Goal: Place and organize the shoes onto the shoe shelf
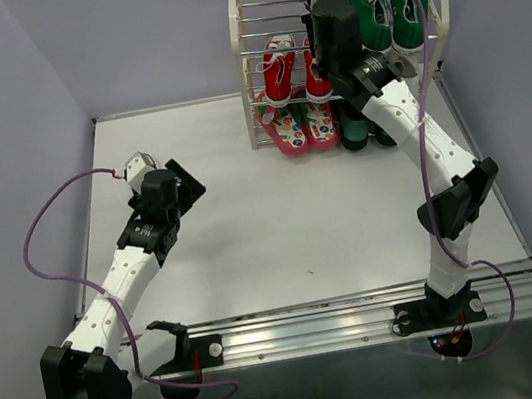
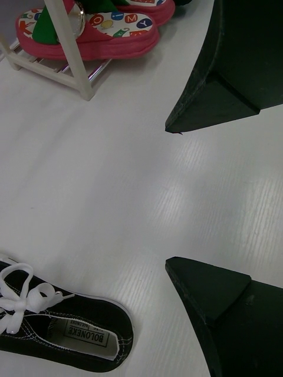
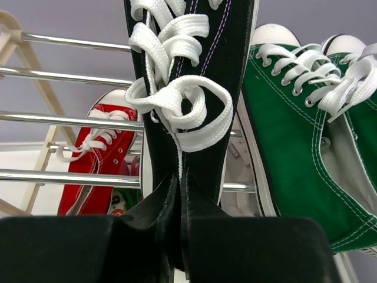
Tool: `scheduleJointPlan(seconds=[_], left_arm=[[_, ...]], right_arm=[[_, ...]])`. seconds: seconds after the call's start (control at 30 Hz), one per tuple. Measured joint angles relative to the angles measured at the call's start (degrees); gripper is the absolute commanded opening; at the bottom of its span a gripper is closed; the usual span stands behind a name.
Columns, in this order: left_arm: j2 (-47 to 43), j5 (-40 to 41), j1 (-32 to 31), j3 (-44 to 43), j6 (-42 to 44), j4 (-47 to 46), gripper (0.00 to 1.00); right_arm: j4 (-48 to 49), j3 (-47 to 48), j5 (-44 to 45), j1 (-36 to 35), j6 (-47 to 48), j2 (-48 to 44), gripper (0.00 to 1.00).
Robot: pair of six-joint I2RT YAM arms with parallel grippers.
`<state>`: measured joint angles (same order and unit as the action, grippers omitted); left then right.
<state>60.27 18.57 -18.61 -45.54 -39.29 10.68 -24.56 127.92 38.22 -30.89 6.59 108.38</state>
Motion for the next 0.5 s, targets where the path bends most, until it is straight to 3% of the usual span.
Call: scheduleJointPlan(seconds=[0.5], left_arm=[[0.0,2.1,0.0,-1.2,0.0,2.4,0.99]], right_arm=[[-1.5,4.1,-2.7,2.4,-5.6,2.8,0.22]])
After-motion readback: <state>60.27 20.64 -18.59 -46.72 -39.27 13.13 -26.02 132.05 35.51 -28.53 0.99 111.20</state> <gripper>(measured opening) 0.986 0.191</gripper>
